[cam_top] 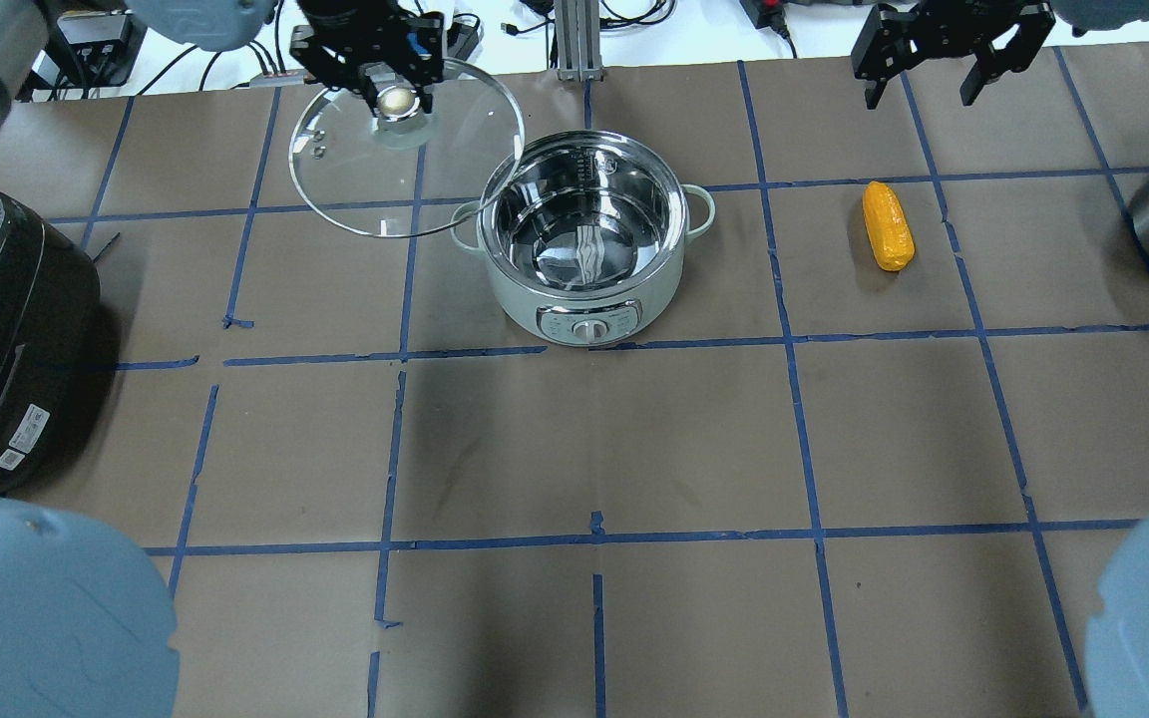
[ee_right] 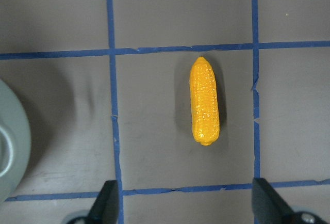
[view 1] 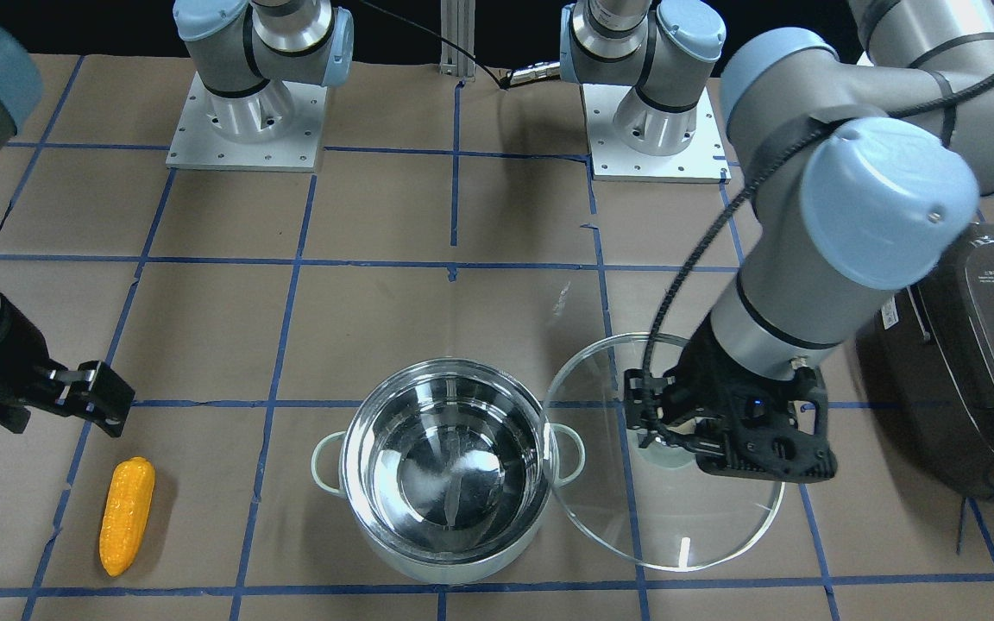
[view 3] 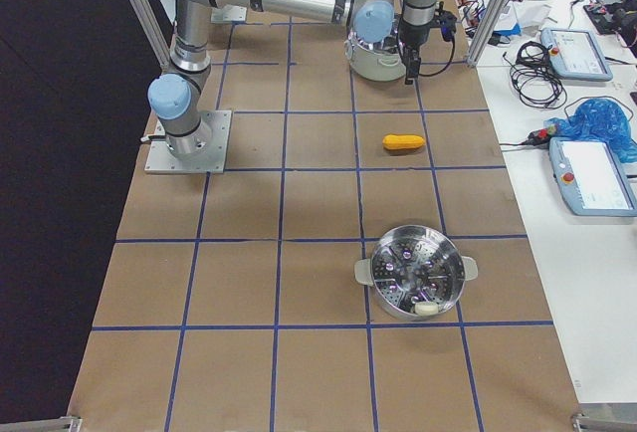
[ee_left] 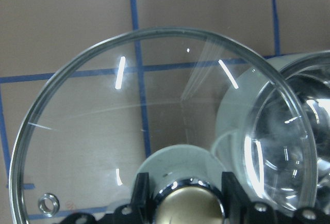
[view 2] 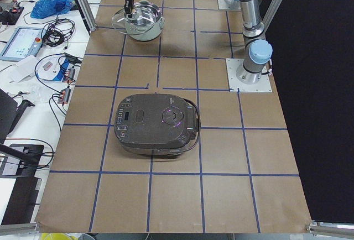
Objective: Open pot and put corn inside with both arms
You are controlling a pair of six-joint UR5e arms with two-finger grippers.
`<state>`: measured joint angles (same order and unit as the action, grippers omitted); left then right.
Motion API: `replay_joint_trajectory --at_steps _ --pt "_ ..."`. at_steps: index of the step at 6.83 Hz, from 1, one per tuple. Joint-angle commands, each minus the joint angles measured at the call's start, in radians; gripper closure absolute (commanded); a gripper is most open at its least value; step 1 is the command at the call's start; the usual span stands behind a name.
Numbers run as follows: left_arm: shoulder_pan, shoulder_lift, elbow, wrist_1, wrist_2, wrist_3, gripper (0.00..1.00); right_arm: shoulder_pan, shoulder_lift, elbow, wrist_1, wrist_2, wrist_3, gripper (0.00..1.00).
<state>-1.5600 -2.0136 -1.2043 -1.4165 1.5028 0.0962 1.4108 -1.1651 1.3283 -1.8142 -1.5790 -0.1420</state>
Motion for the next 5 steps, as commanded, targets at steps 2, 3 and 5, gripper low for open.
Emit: replay_joint_trajectory --at_steps 2,3,5 --pt "0.126 -0.007 -0.327 0.424 0.002 0.220 0.87 -0.039 0.137 0.242 -0.403 0.022 -0.067 0.14" --pt "0.158 -0.026 -0.389 0.508 0.001 0.247 0.87 -0.042 0.177 0.274 -0.498 0.021 -0.071 0.16" --pt "0.167 -0.057 -0.406 0.534 0.002 0.247 0.87 -0.062 0.220 0.273 -0.531 0.022 -0.097 0.31"
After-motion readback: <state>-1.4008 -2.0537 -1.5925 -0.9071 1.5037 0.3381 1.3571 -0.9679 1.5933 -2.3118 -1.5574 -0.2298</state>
